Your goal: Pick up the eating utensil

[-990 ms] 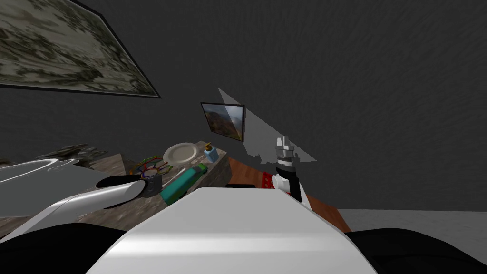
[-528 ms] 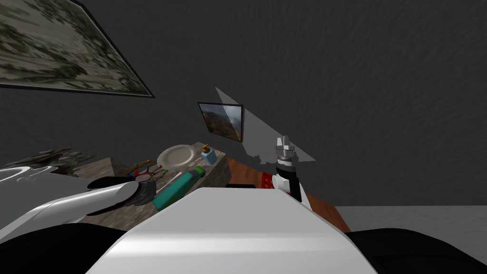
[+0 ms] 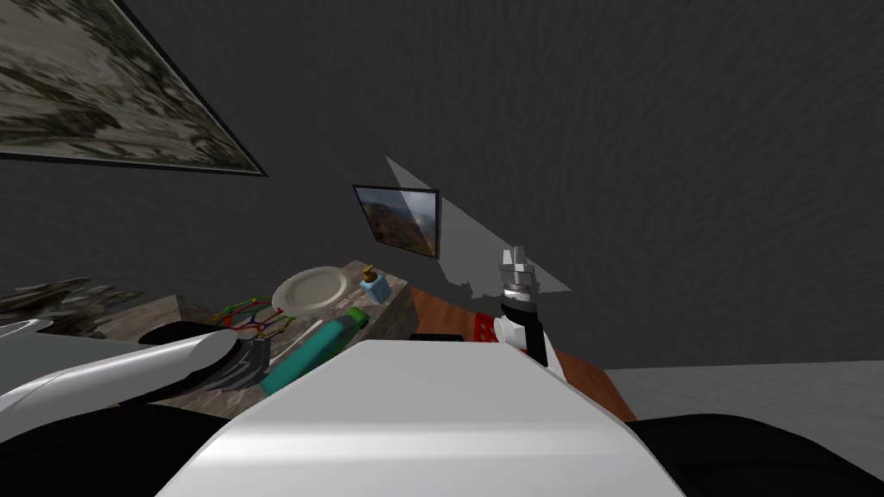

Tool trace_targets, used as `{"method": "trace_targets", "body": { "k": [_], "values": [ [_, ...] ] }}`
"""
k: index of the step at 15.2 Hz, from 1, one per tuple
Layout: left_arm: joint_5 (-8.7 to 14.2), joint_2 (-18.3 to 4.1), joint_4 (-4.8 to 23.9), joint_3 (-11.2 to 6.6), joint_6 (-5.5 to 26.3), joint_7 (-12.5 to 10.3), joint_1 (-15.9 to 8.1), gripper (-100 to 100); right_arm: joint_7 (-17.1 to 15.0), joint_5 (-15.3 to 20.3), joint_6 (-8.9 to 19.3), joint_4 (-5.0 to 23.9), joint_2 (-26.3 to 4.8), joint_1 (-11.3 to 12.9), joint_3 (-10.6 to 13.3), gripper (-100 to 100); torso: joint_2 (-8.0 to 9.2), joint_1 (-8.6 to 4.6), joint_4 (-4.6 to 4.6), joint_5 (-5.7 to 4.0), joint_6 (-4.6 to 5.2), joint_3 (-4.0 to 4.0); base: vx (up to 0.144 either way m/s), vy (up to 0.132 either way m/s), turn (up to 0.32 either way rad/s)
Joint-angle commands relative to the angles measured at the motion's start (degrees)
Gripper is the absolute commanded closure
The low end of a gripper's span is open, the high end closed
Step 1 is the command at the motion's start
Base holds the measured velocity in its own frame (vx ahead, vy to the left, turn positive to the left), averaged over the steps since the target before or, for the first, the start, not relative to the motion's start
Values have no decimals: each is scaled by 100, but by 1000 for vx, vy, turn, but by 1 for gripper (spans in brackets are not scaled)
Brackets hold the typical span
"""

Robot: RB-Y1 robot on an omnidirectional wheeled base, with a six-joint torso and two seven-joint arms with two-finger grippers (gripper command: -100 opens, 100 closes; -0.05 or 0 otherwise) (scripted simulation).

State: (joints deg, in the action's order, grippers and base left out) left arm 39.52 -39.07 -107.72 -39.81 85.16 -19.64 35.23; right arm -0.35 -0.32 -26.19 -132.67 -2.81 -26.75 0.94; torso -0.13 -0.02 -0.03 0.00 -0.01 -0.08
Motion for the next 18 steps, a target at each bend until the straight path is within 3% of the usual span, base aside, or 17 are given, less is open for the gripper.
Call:
{"method": "trace_targets", "body": {
  "k": [1,3,8,9,10,14,17,18],
  "values": [
    [70,-31,38,-52,211,-22,17,-100,0,0,0,0,0,0,0,0,0,0,0,0,0,0,32,6,-38],
    [131,-60,76,-96,379,-37,28,-100,0,0,0,0,0,0,0,0,1,0,0,0,0,1,31,11,-44],
    [-84,62,460,118,-57,94,-116,-100,0,0,0,0,0,1,0,0,16,2,3,1,0,9,-2,8,-23],
    [-30,26,404,64,23,83,-88,-100,0,0,0,0,0,1,0,0,17,2,4,1,0,10,-4,4,-13],
    [-37,31,424,72,-7,96,-91,100,0,0,0,0,0,0,0,0,17,0,4,0,-1,10,0,0,0],
    [-36,33,427,65,-5,84,-90,100,0,0,0,0,0,0,0,0,16,1,3,4,5,9,0,0,0],
    [79,-40,119,-49,254,-13,-3,100,0,0,0,0,0,0,0,0,14,-4,3,-1,5,8,7,-7,25],
    [39,-19,225,-5,155,23,-38,100,0,0,0,0,0,0,0,0,14,-6,3,-2,6,8,5,-4,10]
  ]
}}
